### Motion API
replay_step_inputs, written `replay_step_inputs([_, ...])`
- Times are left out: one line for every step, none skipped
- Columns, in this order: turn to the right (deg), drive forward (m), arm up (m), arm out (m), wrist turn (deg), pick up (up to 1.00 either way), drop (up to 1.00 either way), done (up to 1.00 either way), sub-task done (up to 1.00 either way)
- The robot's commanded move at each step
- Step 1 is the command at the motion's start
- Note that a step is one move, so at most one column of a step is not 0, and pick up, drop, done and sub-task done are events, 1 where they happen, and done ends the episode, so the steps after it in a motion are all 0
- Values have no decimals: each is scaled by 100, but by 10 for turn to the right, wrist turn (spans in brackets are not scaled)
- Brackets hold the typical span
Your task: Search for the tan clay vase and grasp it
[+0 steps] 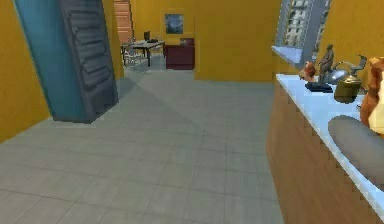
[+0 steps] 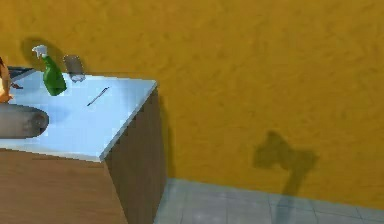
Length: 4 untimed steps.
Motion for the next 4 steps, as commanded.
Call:
replay_step_inputs([150, 0, 0, 0, 0, 0, 0, 0, 0])
replay_step_inputs([0, 50, 0, 0, 0, 0, 0, 0, 0])
replay_step_inputs([-390, 0, 0, 0, 0, 0, 0, 0, 0])
replay_step_inputs([-60, 0, 0, 0, 0, 0, 0, 0, 0])
